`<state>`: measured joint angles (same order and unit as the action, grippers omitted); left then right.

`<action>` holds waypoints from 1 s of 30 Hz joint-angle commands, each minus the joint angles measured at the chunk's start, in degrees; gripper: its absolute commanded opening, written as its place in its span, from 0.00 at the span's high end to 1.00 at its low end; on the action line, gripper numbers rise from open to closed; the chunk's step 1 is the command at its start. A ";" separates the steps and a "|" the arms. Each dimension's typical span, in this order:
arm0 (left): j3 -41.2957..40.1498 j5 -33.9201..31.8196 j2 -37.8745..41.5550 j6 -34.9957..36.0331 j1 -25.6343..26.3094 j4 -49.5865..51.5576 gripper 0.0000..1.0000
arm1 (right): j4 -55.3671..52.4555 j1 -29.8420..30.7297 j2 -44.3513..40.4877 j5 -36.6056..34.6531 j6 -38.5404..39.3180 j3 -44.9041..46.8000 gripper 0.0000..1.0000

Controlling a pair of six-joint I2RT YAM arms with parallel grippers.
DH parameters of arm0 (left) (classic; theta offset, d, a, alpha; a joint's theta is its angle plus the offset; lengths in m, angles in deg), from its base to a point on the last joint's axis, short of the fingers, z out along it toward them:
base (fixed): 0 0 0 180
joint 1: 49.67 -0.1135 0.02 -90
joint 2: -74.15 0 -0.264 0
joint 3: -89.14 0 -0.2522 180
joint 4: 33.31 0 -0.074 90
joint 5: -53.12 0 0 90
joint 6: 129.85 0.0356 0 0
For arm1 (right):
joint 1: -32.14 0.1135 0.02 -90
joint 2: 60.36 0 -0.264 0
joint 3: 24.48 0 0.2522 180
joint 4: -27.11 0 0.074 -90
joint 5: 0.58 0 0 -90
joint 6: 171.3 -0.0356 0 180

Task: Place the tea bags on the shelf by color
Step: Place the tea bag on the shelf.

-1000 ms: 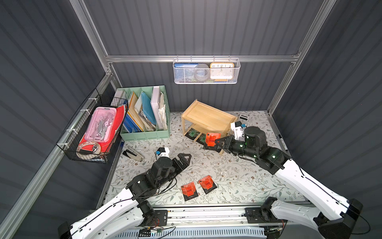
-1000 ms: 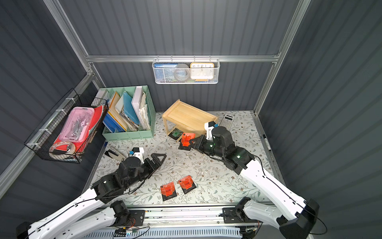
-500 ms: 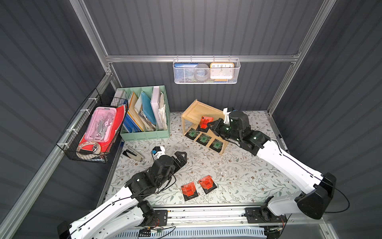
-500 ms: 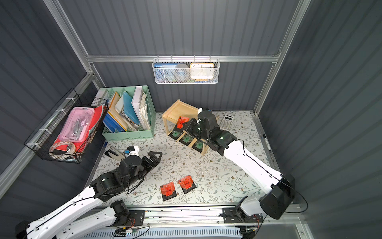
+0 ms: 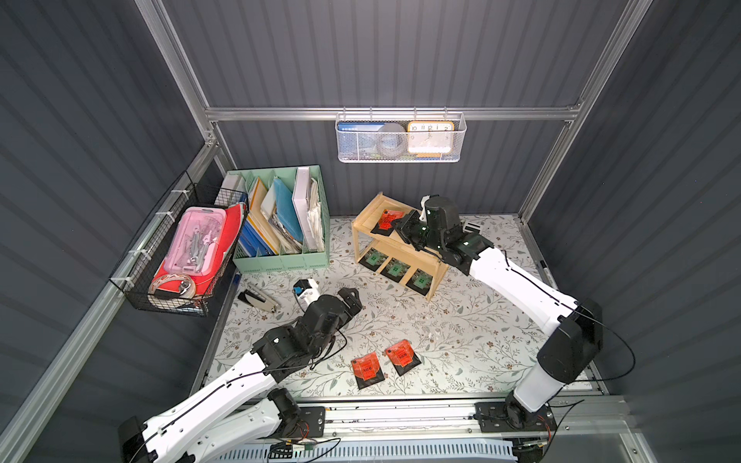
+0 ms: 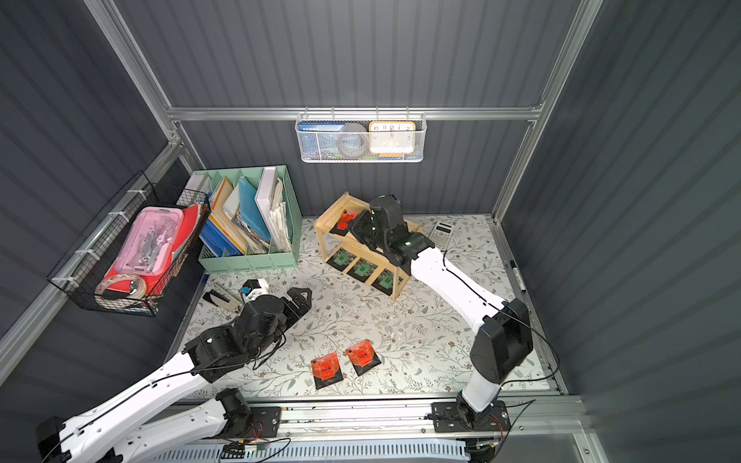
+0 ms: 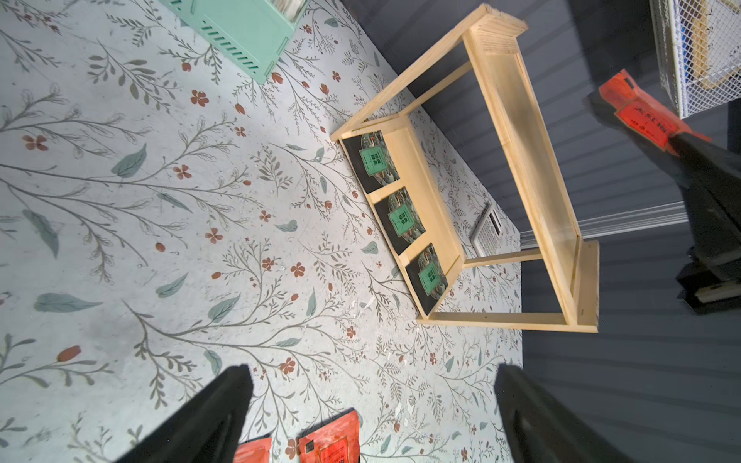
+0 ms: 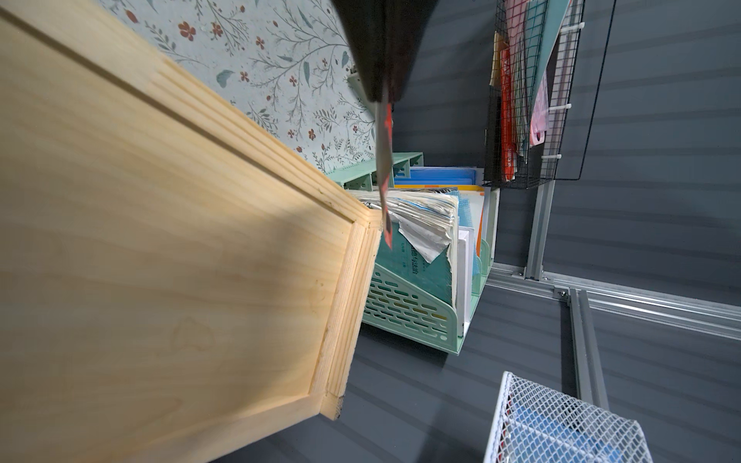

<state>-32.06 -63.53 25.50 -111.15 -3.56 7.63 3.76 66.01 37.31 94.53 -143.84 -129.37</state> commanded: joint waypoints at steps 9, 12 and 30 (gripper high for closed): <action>1.54 -2.64 -1.27 1.46 -0.37 0.68 0.00 | 4.93 -1.50 8.33 1.72 -2.99 -6.84 1.00; 2.10 -2.83 -1.96 1.64 -0.45 1.44 0.00 | 4.71 -1.56 10.87 2.47 -3.22 -9.27 1.00; 1.90 -5.52 -0.43 0.13 -0.42 3.83 0.00 | 1.74 -1.53 16.84 1.39 -7.21 -15.00 1.00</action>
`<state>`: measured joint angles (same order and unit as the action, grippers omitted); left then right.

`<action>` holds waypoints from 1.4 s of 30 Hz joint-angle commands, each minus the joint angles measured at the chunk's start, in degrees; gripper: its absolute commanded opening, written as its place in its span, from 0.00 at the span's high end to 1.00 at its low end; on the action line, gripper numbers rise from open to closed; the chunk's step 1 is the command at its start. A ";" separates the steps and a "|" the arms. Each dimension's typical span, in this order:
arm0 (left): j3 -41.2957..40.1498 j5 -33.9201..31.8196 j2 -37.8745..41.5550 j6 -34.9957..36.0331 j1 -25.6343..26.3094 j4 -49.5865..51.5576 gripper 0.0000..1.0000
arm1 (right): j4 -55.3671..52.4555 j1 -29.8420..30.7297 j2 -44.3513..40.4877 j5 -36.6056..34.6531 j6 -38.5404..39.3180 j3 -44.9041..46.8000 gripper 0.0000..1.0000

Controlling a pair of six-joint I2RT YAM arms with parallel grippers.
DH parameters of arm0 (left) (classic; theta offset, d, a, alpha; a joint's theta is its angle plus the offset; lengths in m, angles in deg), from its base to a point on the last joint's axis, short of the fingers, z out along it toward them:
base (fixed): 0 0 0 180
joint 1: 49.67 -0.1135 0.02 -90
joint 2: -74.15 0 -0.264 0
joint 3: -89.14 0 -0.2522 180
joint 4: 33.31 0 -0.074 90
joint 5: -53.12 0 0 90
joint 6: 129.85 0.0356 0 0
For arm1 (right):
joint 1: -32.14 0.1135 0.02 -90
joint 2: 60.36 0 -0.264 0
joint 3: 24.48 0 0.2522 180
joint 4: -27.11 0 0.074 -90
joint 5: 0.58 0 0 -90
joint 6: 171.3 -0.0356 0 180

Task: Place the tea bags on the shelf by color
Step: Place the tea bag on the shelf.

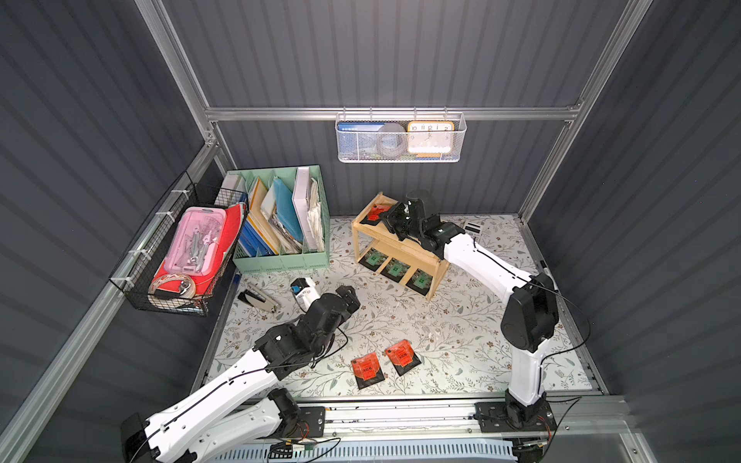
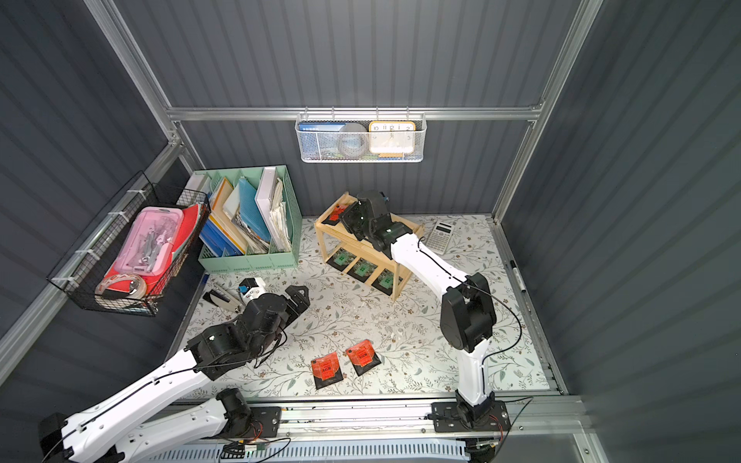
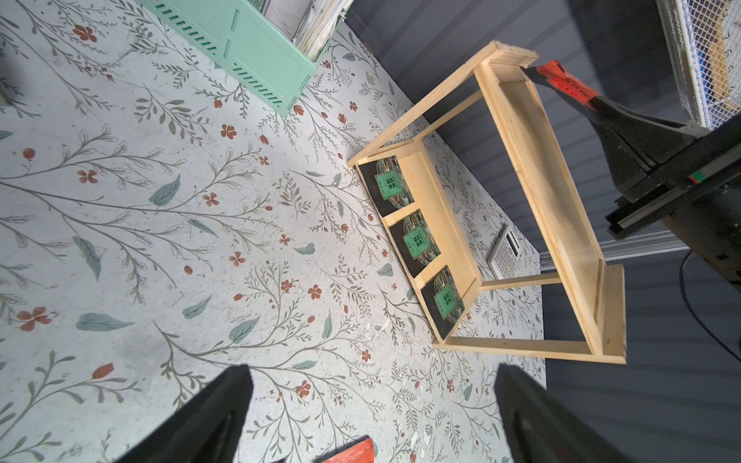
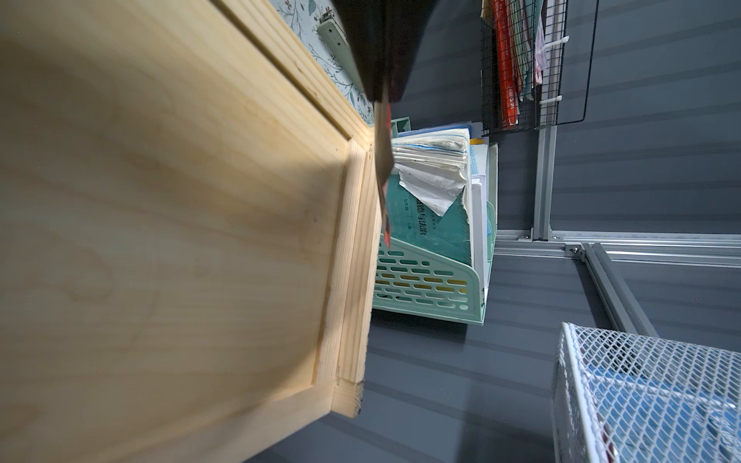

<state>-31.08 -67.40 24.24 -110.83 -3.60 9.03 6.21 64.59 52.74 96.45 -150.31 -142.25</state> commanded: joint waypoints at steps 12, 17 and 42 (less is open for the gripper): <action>0.18 -2.36 2.09 -1.57 -0.44 3.06 0.00 | -4.95 -0.15 2.65 -1.23 -1.74 -3.86 1.00; 0.12 -2.37 1.88 -1.67 -0.46 3.01 0.00 | -5.30 -0.19 2.74 -1.23 -1.87 -3.79 1.00; -0.67 -2.79 2.79 -2.97 -0.42 2.97 0.00 | -9.00 -0.65 1.04 -1.36 -0.77 -4.90 0.63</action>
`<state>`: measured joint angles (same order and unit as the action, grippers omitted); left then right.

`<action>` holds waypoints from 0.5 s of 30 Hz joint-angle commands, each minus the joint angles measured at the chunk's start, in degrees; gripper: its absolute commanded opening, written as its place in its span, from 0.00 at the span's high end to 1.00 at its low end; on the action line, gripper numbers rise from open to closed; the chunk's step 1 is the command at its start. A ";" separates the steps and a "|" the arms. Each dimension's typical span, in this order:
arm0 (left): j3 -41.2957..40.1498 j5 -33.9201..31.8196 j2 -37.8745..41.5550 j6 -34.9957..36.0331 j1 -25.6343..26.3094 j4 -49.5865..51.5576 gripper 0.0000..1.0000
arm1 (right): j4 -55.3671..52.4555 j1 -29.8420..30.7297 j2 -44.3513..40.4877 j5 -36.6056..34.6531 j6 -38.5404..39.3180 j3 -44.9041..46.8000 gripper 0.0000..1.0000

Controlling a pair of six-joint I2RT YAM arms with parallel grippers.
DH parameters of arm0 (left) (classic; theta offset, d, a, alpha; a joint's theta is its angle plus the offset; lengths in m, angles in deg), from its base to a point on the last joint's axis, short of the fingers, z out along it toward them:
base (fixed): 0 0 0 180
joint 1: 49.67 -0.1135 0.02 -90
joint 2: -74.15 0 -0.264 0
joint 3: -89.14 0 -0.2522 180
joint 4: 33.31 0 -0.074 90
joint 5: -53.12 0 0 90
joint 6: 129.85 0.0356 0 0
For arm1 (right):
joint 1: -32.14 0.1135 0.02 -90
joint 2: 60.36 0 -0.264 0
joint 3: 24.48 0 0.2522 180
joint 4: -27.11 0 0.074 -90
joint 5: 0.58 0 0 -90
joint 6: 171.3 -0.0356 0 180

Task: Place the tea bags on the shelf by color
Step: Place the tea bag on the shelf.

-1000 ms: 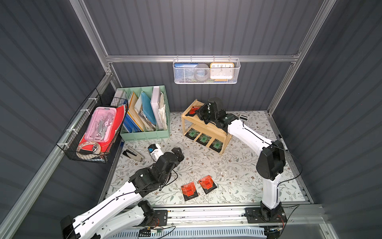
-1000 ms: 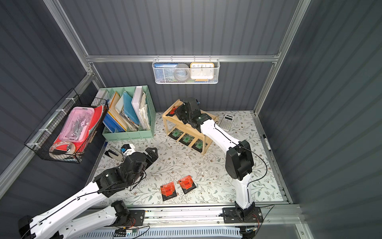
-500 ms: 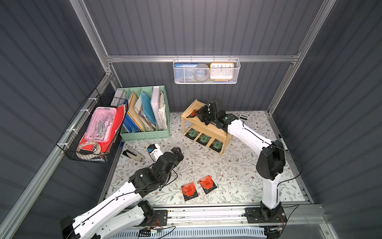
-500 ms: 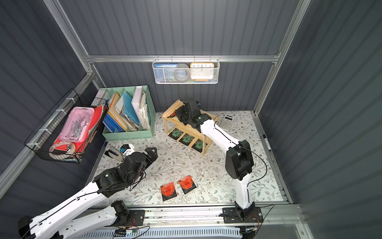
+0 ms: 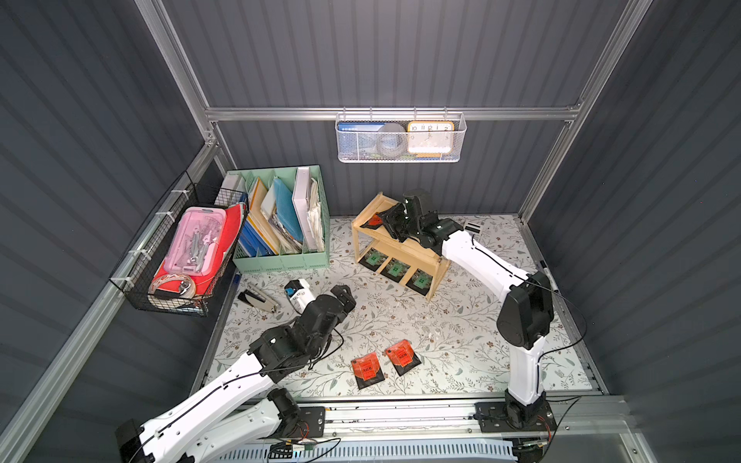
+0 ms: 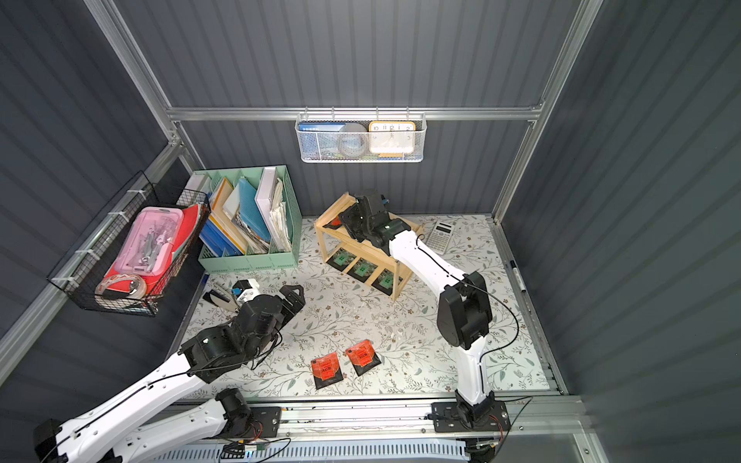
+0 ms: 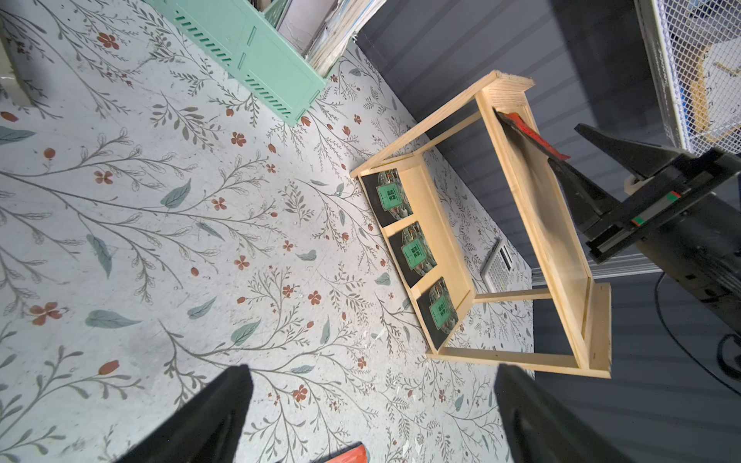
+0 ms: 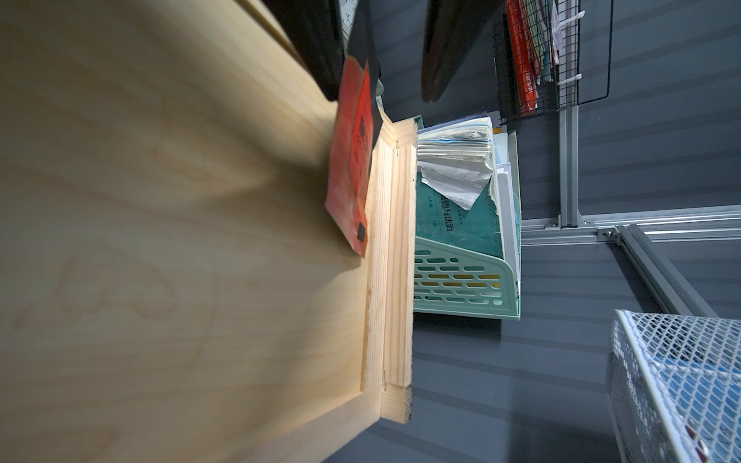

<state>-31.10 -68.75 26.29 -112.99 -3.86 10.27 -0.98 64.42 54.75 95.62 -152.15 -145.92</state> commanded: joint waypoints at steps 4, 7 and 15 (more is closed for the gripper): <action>-0.87 -1.63 0.98 -1.10 -0.14 1.64 0.00 | -2.33 -0.68 -1.91 -0.64 1.30 -0.52 0.62; -0.91 -1.74 1.15 -1.08 -0.10 1.60 0.00 | -2.79 -0.88 -2.73 -0.73 1.46 0.05 0.62; -1.18 -1.78 1.88 -1.08 -0.25 1.64 0.00 | -4.52 -0.94 -4.51 -0.57 1.58 1.25 0.60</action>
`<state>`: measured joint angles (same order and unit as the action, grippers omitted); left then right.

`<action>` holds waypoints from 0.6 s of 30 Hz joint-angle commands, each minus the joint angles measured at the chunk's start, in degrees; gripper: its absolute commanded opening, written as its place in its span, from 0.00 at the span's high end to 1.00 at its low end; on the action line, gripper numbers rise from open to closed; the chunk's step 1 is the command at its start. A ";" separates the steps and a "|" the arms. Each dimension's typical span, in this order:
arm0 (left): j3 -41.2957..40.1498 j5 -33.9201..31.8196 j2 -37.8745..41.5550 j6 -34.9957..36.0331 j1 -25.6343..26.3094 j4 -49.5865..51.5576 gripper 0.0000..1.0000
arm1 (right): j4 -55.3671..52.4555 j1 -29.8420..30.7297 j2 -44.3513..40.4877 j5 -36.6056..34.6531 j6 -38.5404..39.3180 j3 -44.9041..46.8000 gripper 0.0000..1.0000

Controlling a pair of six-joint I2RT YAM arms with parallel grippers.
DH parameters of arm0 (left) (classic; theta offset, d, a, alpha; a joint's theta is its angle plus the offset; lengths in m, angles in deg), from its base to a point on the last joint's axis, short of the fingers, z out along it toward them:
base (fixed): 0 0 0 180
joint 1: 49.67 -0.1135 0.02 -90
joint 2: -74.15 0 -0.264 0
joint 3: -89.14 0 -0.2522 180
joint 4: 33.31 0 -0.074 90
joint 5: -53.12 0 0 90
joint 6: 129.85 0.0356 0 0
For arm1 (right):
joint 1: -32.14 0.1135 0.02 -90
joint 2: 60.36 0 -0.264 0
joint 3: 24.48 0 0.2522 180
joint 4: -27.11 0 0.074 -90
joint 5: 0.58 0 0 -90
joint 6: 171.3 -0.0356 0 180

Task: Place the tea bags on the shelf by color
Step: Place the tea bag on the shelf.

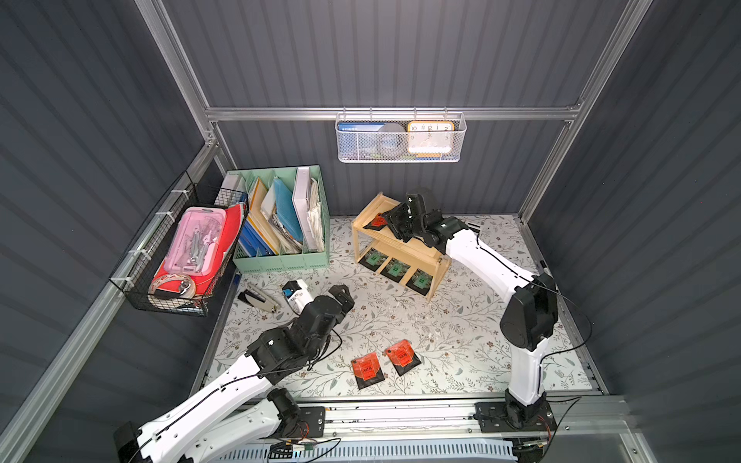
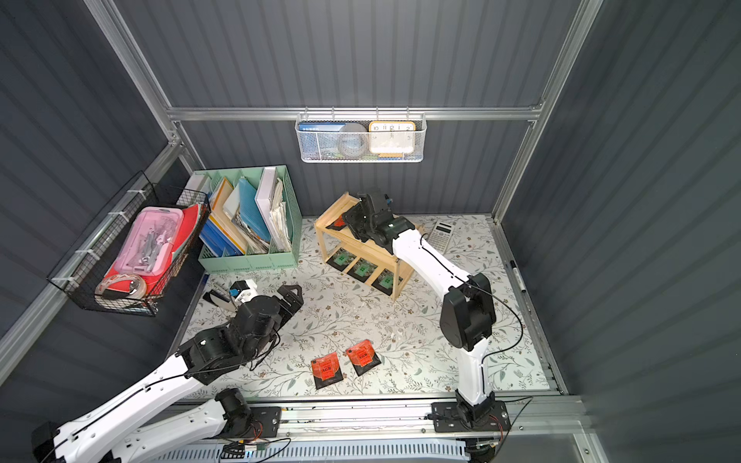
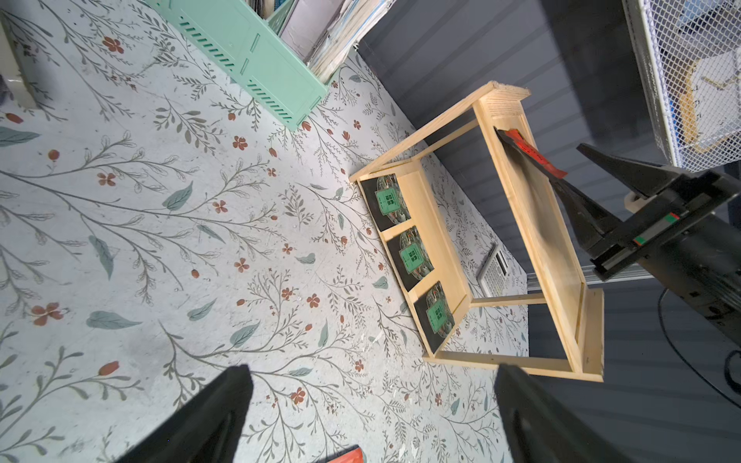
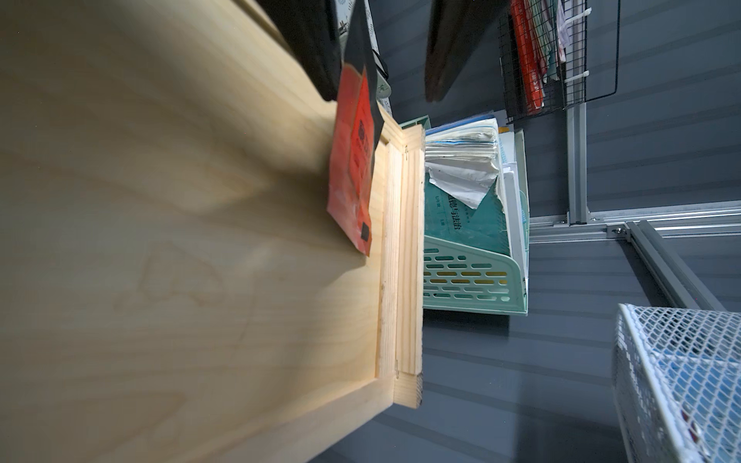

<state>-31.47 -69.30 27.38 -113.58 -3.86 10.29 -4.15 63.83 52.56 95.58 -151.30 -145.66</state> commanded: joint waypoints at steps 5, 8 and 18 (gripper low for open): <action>-1.24 -1.01 1.65 -0.77 -0.11 1.78 0.00 | -3.06 -0.36 -2.52 -0.01 0.82 1.05 0.59; -1.26 -0.82 1.93 -0.99 -0.18 2.14 0.00 | -4.03 -0.33 -2.60 0.22 0.76 1.07 0.58; -1.59 1.02 3.41 0.78 -0.15 1.40 0.00 | -4.92 -0.37 -5.58 1.58 3.07 2.17 0.57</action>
<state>-31.91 -68.99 29.94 -114.15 -3.86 11.45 -7.86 63.67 50.16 96.06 -150.05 -144.45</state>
